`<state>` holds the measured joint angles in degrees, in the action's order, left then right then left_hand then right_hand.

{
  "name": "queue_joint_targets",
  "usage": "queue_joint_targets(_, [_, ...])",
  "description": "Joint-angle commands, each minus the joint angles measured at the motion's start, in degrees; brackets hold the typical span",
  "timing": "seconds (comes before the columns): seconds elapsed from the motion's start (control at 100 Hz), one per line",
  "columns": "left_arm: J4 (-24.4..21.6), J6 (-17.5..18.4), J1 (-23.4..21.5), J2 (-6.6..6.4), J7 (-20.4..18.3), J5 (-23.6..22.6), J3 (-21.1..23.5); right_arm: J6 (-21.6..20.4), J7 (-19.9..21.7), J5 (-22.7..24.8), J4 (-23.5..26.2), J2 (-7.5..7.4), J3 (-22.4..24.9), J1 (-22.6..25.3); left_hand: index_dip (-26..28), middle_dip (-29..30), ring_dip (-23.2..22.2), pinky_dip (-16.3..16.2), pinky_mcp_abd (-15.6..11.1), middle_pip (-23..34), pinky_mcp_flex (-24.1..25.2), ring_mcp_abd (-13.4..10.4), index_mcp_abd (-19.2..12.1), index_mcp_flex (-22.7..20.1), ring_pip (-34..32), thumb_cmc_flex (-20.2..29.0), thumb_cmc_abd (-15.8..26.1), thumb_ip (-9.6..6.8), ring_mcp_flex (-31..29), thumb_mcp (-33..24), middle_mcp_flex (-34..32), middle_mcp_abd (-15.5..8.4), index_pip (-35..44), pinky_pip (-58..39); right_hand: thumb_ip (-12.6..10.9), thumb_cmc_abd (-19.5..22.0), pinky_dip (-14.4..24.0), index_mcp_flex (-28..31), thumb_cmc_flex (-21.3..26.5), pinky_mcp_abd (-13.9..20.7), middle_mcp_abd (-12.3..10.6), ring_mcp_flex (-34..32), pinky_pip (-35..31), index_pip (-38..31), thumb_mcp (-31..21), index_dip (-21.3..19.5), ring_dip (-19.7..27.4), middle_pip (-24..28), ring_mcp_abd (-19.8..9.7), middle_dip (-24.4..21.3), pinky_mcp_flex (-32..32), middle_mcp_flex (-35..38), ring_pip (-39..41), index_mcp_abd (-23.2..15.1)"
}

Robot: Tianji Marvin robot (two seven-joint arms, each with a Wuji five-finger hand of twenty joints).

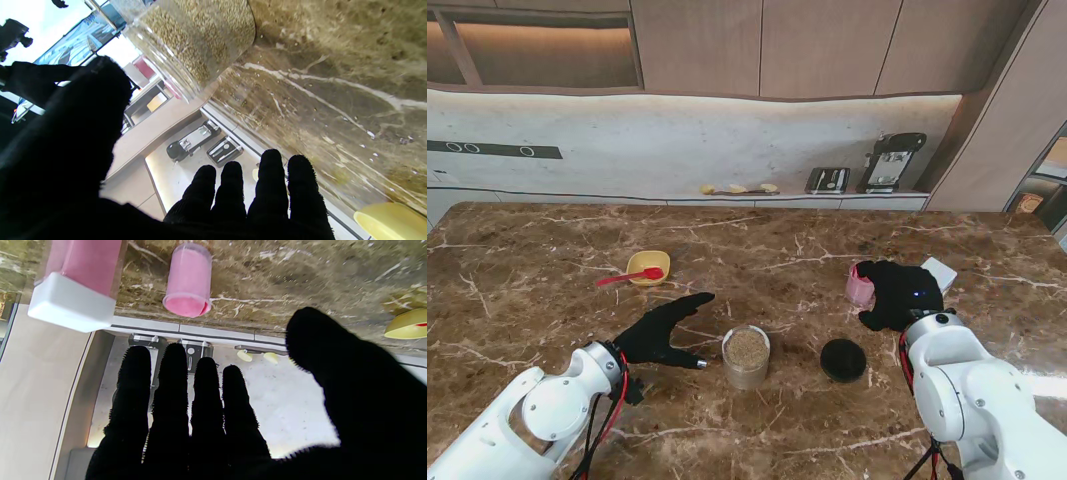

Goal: Measure grain into the airtight container

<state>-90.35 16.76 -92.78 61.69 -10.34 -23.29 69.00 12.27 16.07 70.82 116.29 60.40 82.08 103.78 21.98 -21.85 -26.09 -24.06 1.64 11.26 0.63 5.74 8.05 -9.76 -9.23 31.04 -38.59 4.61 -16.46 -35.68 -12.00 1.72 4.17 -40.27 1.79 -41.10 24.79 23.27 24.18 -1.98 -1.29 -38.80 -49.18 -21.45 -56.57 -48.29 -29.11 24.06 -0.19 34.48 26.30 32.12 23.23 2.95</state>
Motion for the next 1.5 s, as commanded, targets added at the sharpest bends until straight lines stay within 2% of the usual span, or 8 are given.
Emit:
queue_joint_targets(0.0, [0.4,-0.5,0.5,-0.37,-0.6,0.1,-0.8,0.2,0.3,0.3,-0.3,0.03,-1.0,1.5,1.1,-1.0,-0.7,0.0,-1.8,-0.9,1.5,-0.7,-0.9,2.9,-0.7,-0.2,-1.9,1.69,1.9,-2.3,2.3,-1.5,-1.7,-0.5,2.9,-1.2,0.9,-0.3,-1.0,0.6,-0.1,0.5,0.4,1.3,0.6,-0.8,-0.8,-0.8,-0.2,0.7,-0.7,-1.0,-0.7,0.8])
queue_joint_targets(0.11, [0.8,-1.6,1.1,-0.49,-1.7,0.9,-2.1,0.0,1.5,0.8,-0.7,-0.17,-2.5,1.8,-0.1,-0.9,-0.7,1.3,-1.6,-1.7,1.7,-0.9,-1.2,2.4,0.2,-0.1,-2.3,1.86,3.4,-2.6,2.4,-1.9,-4.1,4.6,3.3,1.7,1.1,-0.3,-1.0,0.6,-0.1,1.5,1.6,1.9,9.0,-0.7,-0.4,-1.3,-0.2,0.5,-1.7,-1.2,-1.6,0.9])
queue_joint_targets(0.19, [1.1,-2.6,1.6,-0.7,-2.8,1.0,-3.0,-0.1,2.7,1.2,-1.7,-0.37,-3.7,1.6,-2.4,-0.6,-0.3,1.7,-1.7,-3.1,1.7,-1.6,-0.8,2.2,1.2,-0.3,-2.0,1.91,5.1,-2.2,2.9,-1.9,-4.9,9.6,0.6,4.8,1.4,-1.0,-3.0,0.8,0.1,2.3,2.5,2.6,18.7,-0.6,-0.2,-1.9,-0.3,0.3,-2.5,-1.9,-2.0,1.2])
queue_joint_targets(0.45, [3.2,-4.6,3.0,-0.77,-3.6,1.4,-5.7,1.3,3.6,1.1,-4.3,-0.68,-6.7,1.2,-10.3,-1.3,0.1,0.6,-2.0,-5.9,2.3,-2.0,-0.3,2.2,2.6,-0.1,-2.4,1.99,8.6,-1.6,4.3,-1.6,-5.7,20.5,-0.5,4.2,1.5,-3.8,-5.6,1.0,0.8,5.9,4.8,4.8,17.8,0.5,0.5,-4.2,-0.1,-1.1,-5.6,-5.5,-3.5,2.4])
queue_joint_targets(0.5, [3.6,-4.9,3.3,-0.73,-3.6,1.5,-6.3,1.2,4.0,1.3,-4.6,-0.75,-7.0,1.1,-12.9,-1.5,0.4,-1.7,-2.0,-6.6,2.0,-2.1,-0.6,2.2,2.7,0.1,-2.3,1.98,9.0,-1.3,4.5,-1.8,-5.4,23.1,-0.4,4.2,1.6,-4.6,-5.9,0.9,1.0,6.5,5.2,5.4,17.7,0.7,0.6,-4.7,0.0,-1.4,-6.0,-6.3,-3.8,2.6])
queue_joint_targets(0.84, [7.4,-6.1,6.6,-0.27,-3.3,3.2,-11.2,1.5,10.4,2.7,-5.7,-1.28,-8.8,0.0,-14.9,-0.7,0.8,-2.3,-2.4,-9.3,2.8,-1.9,-5.9,2.1,3.7,0.7,-1.3,1.79,12.3,0.4,5.3,-1.4,-5.9,28.7,0.3,4.8,2.2,-11.3,-7.6,0.5,2.1,9.6,7.7,10.5,18.0,3.8,2.7,-9.1,1.2,-4.6,-7.7,-13.1,-7.1,4.9])
queue_joint_targets(1.1, [9.1,-7.1,8.4,0.29,-1.8,3.4,-13.5,2.5,15.0,4.8,-7.3,-1.59,-11.6,-2.1,-15.0,0.7,0.9,-4.2,-0.9,-9.6,3.0,-1.2,-7.1,2.1,3.7,1.1,-0.2,1.45,13.0,1.6,5.3,-1.3,-5.7,29.6,0.8,5.1,2.8,-18.7,-8.1,0.7,2.6,12.9,9.1,10.6,18.2,1.1,3.3,-8.7,1.7,-4.4,-8.2,-20.0,-8.2,6.2])
queue_joint_targets(1.49, [12.2,-7.6,10.9,1.06,-0.8,5.3,-17.1,3.9,15.9,8.3,-8.1,-1.39,-13.4,-3.2,-14.7,1.3,0.9,-6.4,-0.7,-9.5,3.0,-1.0,-7.5,2.0,3.7,1.4,1.0,1.21,13.3,3.1,5.3,-1.4,-5.6,29.7,1.3,5.4,3.7,-18.0,-8.4,1.0,3.2,16.5,10.3,15.0,18.7,2.2,3.6,-8.1,1.7,-4.6,-9.5,-23.6,-8.1,5.9])
